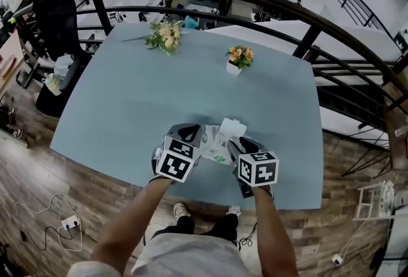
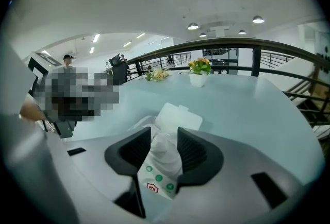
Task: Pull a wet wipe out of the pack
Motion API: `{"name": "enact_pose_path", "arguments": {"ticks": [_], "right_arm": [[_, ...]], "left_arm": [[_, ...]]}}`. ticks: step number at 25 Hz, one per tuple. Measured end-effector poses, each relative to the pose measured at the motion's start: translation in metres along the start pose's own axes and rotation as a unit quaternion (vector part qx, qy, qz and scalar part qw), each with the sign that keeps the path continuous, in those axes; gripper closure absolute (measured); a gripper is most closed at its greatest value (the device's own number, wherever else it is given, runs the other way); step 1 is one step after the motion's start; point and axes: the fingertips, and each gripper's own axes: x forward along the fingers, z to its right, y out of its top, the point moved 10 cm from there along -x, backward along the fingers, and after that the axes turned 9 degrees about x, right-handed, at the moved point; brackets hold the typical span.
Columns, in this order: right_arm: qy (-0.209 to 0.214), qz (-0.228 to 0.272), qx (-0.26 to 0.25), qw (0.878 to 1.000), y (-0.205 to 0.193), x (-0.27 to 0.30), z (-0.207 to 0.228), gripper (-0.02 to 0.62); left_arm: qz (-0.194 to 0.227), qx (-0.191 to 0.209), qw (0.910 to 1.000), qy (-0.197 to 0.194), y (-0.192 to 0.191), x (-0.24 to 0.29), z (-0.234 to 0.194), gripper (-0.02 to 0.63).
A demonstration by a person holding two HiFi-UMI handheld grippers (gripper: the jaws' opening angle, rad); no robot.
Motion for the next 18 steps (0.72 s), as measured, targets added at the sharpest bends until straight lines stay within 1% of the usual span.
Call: {"name": "enact_pose_path", "arguments": {"ticks": [3, 7, 12, 15, 18], "right_arm": [[0.007, -0.009, 0.0, 1.0, -0.0006, 0.003, -0.0009, 0.444], [0.008, -0.02, -0.002, 1.0, -0.0023, 0.0057, -0.0032, 0.466], [0.011, -0.026, 0.0, 1.0, -0.0038, 0.0066, -0.0054, 0.489], [0.014, -0.027, 0.0, 1.0, -0.0032, 0.0086, -0.0065, 0.489], [0.013, -0.028, 0.0, 1.0, -0.0035, 0.0089, -0.0071, 0.535]], "left_arm": [[-0.001, -0.001, 1.0, 0.001, -0.0015, 0.0002, -0.0006, 0.609], [-0.006, -0.013, 0.9999, 0.0, -0.0046, -0.0018, 0.0008, 0.609], [-0.013, -0.007, 0.9999, 0.002, -0.0065, -0.0059, 0.0005, 0.609], [-0.01, -0.007, 0.9999, 0.004, -0.0071, -0.0064, -0.0019, 0.609], [-0.009, -0.012, 0.9999, 0.005, -0.0061, -0.0076, -0.0025, 0.609]]}}
